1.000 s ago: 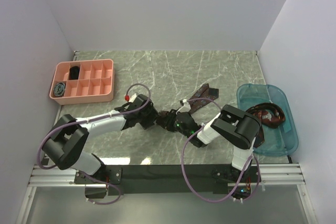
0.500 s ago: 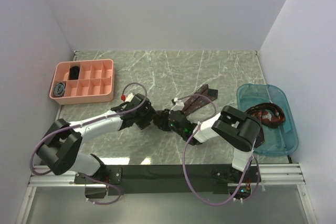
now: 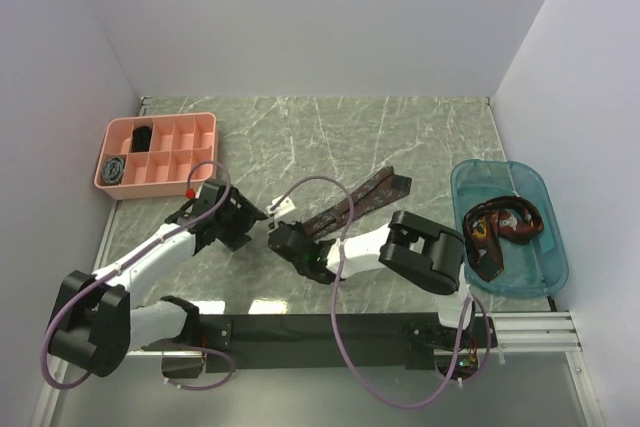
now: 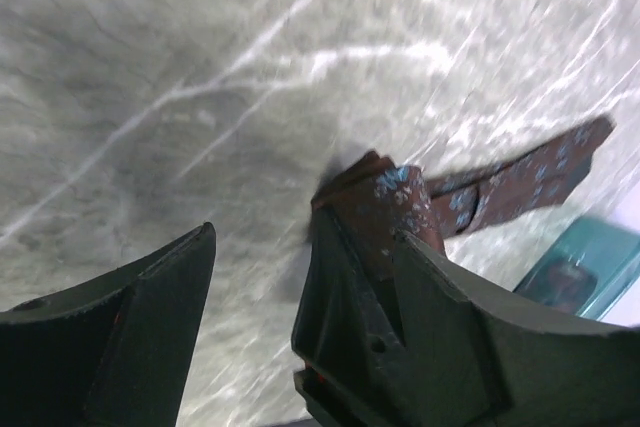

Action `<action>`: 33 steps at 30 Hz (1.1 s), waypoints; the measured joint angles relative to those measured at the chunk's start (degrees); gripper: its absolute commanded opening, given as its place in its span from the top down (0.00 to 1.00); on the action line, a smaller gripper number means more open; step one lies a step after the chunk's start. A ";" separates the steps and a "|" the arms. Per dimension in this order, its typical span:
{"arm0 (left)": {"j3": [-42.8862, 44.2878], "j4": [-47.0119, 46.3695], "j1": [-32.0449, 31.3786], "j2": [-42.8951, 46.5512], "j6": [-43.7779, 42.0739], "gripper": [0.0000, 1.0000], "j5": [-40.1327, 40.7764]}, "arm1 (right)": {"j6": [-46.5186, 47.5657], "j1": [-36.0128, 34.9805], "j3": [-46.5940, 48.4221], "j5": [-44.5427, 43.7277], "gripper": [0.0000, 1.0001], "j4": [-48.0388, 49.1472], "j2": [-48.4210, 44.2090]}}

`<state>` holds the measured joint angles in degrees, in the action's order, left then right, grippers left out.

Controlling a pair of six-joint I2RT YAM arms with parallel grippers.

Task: Roll the ties
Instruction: Roll the tie

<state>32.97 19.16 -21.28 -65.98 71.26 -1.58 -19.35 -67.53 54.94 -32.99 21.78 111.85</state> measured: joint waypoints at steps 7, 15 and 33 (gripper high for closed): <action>0.52 0.04 0.11 -5.05 -2.45 0.25 -5.42 | 13.55 -3.41 1.42 -6.97 0.96 3.21 3.21; 1.01 0.04 0.26 -6.38 -2.99 0.27 -6.82 | 23.52 -5.79 1.40 -12.44 0.96 7.21 5.62; 2.10 -5.05 -0.66 -6.45 -1.44 0.32 -8.96 | 29.53 -7.13 0.83 -14.38 0.96 9.92 6.71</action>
<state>35.07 14.11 -21.93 -72.42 69.82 -10.55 10.17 -74.65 55.77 -47.37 31.70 118.56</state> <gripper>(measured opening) 0.694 0.297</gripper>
